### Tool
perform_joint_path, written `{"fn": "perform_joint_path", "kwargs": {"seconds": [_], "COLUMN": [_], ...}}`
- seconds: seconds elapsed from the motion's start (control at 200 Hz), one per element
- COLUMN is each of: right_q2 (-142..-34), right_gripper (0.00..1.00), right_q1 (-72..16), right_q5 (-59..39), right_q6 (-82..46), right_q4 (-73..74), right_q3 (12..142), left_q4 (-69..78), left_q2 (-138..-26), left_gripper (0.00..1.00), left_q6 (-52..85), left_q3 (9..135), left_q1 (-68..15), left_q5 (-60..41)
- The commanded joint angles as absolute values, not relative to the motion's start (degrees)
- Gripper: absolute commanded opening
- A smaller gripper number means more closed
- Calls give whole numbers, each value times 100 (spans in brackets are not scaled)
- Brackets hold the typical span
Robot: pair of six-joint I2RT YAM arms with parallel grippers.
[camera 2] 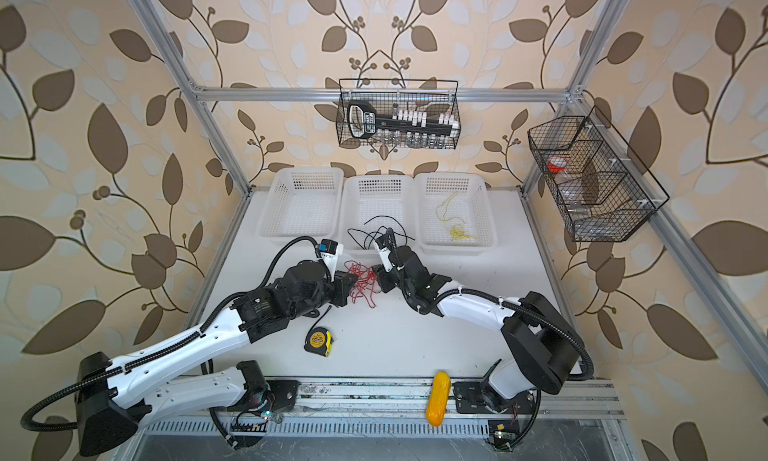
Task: Untangle the cables
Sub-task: 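Grasp the red wire beside the left gripper with the right gripper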
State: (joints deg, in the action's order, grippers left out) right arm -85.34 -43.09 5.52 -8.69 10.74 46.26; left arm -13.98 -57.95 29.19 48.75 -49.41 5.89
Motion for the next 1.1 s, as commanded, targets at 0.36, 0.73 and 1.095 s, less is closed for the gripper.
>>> {"fn": "perform_joint_path", "kwargs": {"seconds": [0.36,0.73,1.095], "right_q2": [-7275,-5842,-6657], "right_gripper": [45,50,49], "right_q1": [-4350,-4602,-4641], "right_q5": [-306,736,314], "right_q6": [-623,-624,-888], "right_q4": [1567,1246,2133], "right_q3": [3639,3086,3422], "left_q4": [-1452,-1321,-1048], "left_q2": [-6245,-6533,-6720], "left_gripper": [0,0,0], "left_q6": [2459,2544,2768], "left_q3": [6203,6475,6598], "left_q1": [-4896,-4896,-4896], "left_q5": [5,-332,-867]}}
